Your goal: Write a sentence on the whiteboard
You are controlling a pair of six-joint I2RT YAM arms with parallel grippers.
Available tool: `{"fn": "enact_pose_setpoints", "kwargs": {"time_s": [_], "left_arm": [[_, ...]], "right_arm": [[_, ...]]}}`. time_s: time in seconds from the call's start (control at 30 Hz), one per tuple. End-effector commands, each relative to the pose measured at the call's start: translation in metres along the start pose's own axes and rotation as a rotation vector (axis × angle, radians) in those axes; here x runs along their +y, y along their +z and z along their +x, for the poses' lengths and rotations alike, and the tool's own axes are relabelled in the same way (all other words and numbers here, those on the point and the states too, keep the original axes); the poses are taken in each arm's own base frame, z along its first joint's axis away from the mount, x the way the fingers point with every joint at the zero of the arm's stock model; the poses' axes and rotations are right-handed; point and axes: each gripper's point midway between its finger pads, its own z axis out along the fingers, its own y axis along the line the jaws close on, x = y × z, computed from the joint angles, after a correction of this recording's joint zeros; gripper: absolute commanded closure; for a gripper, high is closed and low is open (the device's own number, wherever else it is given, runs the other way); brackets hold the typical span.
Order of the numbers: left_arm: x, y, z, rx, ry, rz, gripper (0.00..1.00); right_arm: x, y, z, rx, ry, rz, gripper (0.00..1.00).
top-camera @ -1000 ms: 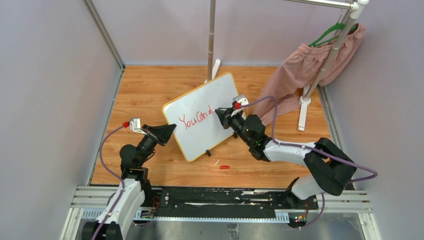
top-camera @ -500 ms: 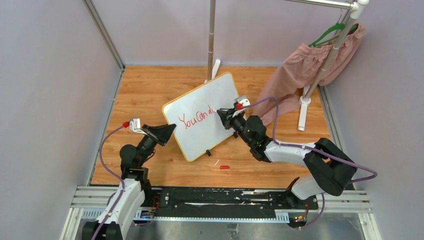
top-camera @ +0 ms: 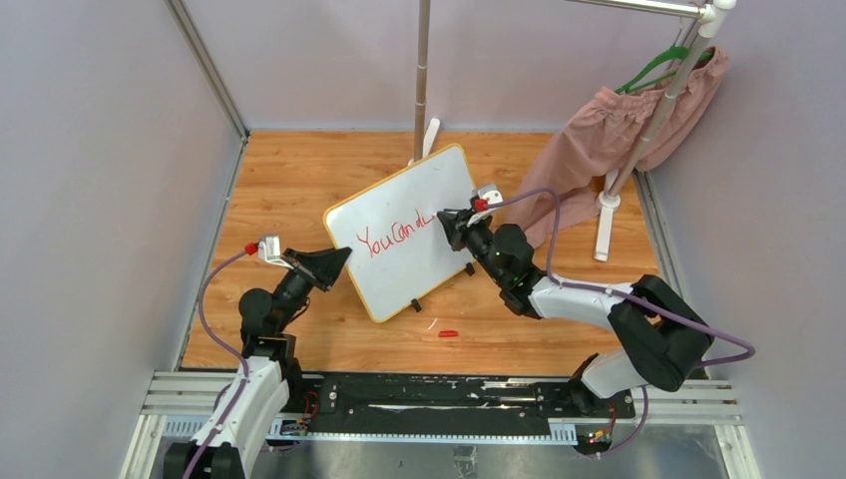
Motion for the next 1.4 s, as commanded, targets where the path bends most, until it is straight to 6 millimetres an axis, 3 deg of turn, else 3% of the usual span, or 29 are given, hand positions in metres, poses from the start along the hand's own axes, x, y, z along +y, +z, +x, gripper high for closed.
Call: {"fn": "enact_pose_setpoints", "kwargs": {"time_s": [0.0,1.13,1.37], "left_arm": [[0.035,-0.025,0.049,0.07,-0.048,-0.091,1.0],[0.035,-0.026,0.05,0.073,-0.047,-0.088,1.0],[0.035,-0.026,0.05,0.073,-0.047,-0.087,1.0]], "right_arm": [[0.0,0.01,-0.015,-0.026,-0.005,-0.011,1.0],[0.039,0.009,-0.008,0.0,0.003,-0.105,1.0],[0.014,-0.009,-0.043,-0.072,-0.009,-0.023,1.0]]}}
